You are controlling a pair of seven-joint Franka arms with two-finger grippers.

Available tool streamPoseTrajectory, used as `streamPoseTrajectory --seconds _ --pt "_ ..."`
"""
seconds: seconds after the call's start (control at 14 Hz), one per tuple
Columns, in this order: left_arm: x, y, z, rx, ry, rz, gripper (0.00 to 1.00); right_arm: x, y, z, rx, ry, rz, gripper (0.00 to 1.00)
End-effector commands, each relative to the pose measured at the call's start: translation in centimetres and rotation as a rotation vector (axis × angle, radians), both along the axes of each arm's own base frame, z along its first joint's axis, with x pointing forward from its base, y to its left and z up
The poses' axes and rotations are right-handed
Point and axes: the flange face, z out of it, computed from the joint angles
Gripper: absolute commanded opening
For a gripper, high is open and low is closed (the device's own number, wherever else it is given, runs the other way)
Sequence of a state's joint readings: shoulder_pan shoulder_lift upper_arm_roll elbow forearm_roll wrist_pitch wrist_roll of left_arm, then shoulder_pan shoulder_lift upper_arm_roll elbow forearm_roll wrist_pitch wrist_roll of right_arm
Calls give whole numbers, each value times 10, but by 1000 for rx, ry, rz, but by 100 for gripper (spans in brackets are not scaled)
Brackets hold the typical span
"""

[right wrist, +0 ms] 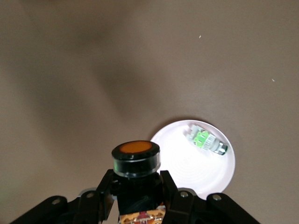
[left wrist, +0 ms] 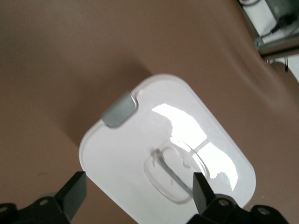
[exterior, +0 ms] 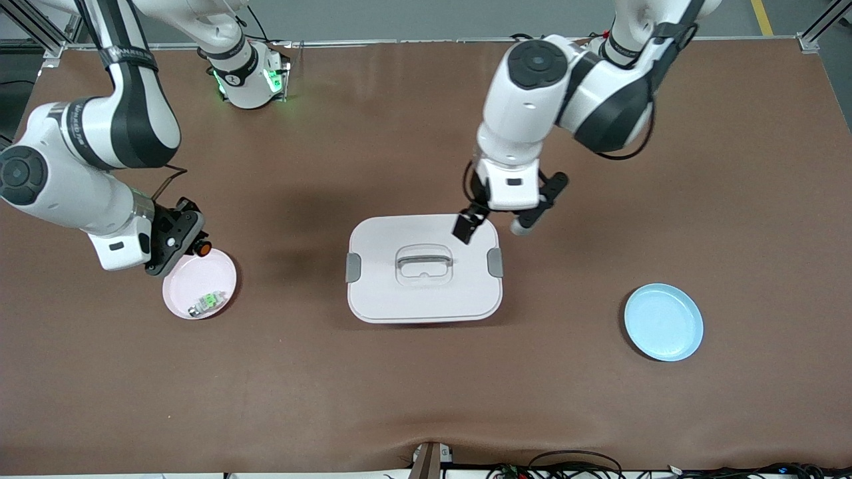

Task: Transfer orange switch to right arm and place
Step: 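Carry the switch to the white plate while the left gripper withdraws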

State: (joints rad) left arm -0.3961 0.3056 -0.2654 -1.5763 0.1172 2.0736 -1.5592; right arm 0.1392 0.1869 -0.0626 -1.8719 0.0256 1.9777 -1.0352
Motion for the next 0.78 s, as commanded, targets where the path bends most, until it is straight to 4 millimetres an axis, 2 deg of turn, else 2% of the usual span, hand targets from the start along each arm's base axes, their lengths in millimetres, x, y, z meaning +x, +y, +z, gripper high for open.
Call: streamPoseTrajectory --seconds 0.0,0.14,0.28,0.36,0.5,0.57,0.71 --pt "7 44 15 48 -24 -44 100 -1 -6 -27 -25 -24 187 0" --pt "25 70 8 89 -35 -48 100 -4 -30 -52 -24 -72 193 0" --pt "40 97 5 140 -56 -29 100 -13 -31 -81 -24 -106 221 0" --pt "44 104 3 146 -53 -38 100 -18 -34 -95 -28 -128 233 0" --pt "56 128 -5 167 -39 -110 100 -19 -60 -122 -37 -163 300 0" --pt "54 132 -10 180 -24 -173 100 -17 -74 -134 -41 -170 311 0" --pt "57 161 -14 190 8 -310 100 -16 -90 -153 -48 -184 330 0"
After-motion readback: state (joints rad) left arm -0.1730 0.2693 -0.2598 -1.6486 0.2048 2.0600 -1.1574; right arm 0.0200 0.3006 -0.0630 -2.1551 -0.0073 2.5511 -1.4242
